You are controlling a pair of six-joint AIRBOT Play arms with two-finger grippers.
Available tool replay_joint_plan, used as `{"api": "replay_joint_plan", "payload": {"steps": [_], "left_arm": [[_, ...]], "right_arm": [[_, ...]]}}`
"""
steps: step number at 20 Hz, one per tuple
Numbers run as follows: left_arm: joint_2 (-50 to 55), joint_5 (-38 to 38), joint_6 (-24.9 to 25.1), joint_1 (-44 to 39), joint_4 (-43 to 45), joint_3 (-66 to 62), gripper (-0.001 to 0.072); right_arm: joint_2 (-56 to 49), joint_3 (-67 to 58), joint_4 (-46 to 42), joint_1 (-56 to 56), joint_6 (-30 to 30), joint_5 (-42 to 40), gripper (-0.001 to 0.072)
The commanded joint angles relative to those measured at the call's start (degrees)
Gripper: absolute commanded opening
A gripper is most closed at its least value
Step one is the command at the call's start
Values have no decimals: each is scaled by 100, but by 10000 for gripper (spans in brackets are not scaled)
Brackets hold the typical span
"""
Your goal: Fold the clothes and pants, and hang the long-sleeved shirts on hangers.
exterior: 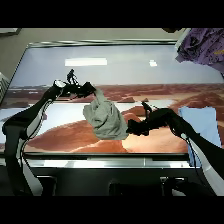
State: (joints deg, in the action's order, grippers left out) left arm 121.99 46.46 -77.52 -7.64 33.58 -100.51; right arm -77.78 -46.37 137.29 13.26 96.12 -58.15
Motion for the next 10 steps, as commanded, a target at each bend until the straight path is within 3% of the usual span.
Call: {"api": "replay_joint_plan", "payload": {"steps": [1,6,10], "left_arm": [[74,0,2,-31,-20,-61,20],[-92,374,-70,186,-11,-542,14],[-1019,942,-358,745,852,-1154,12]], "right_arm": [[4,2,4,4,4,-26,37],[149,-238,-254,-35,4,136,36],[393,-1864,-850,-649,-446,-332,36]]}}
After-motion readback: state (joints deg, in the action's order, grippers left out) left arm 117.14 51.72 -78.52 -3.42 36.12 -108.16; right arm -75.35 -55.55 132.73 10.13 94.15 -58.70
